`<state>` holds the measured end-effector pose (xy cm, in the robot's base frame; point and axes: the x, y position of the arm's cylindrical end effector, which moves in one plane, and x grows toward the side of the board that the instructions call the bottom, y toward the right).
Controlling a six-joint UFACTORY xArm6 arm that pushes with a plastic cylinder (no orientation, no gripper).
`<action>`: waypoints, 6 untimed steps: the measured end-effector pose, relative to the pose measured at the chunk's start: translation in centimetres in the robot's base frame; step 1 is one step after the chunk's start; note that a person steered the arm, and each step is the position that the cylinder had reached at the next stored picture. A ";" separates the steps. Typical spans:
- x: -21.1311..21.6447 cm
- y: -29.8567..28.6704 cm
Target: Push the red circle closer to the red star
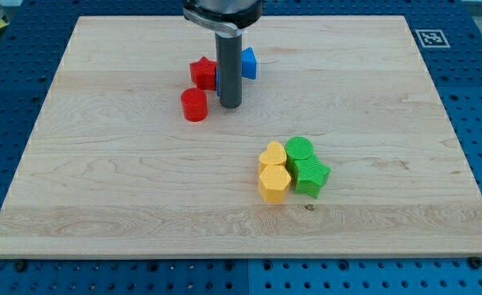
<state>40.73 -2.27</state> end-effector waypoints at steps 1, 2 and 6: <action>2.3 -1.1; 3.8 -3.1; -1.0 -7.0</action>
